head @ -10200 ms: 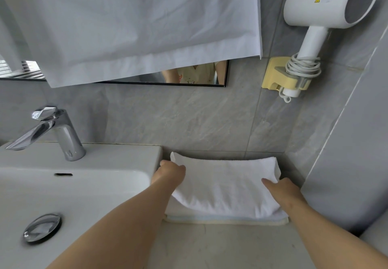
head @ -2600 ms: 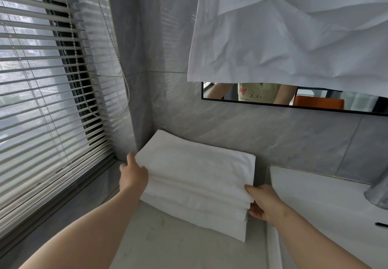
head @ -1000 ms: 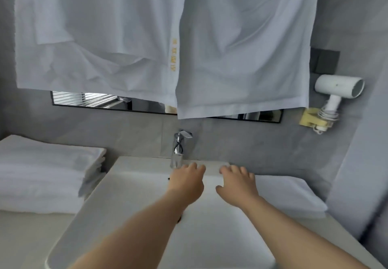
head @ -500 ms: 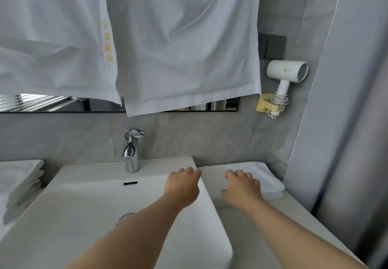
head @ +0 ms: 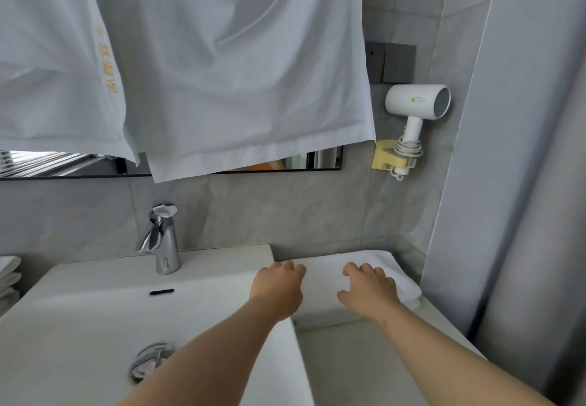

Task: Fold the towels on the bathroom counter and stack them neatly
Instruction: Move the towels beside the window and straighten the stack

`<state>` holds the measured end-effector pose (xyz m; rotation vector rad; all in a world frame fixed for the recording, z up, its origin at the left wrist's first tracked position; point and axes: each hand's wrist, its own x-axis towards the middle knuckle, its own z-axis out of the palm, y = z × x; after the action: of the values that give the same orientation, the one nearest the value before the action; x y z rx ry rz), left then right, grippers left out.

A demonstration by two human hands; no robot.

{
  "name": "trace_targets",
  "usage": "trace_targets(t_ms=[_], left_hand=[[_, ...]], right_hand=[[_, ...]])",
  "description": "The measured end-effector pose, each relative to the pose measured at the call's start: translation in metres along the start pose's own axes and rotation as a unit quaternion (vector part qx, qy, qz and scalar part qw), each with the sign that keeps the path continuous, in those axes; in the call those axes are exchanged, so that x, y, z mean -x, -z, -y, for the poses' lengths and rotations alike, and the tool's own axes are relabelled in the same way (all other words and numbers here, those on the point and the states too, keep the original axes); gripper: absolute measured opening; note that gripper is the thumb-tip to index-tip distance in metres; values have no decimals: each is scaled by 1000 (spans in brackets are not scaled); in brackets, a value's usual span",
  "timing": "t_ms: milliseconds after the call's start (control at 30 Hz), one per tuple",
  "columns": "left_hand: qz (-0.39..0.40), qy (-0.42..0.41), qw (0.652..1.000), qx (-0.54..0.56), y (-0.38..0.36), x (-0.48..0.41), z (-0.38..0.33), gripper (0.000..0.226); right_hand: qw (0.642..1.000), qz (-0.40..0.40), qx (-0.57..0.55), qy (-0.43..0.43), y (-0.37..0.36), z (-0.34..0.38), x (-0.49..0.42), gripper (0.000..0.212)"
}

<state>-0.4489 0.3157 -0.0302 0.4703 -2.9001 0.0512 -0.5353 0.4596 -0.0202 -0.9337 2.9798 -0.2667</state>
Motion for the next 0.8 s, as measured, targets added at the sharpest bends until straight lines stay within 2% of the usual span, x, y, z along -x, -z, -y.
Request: trace_targets(t_ms=[167,467,800], left_hand=[[18,40,999,-9,-16,-24,-26,34],[42,98,994,-3,-51,-58,-83,32],[82,167,982,27,-80,-76,-95,31]], right_hand=[[999,25,-3,35,0,-42,-23,44],[996,72,6,45,-5,-130,-54,43],[994,93,-16,58,-21,-168,-91,43]])
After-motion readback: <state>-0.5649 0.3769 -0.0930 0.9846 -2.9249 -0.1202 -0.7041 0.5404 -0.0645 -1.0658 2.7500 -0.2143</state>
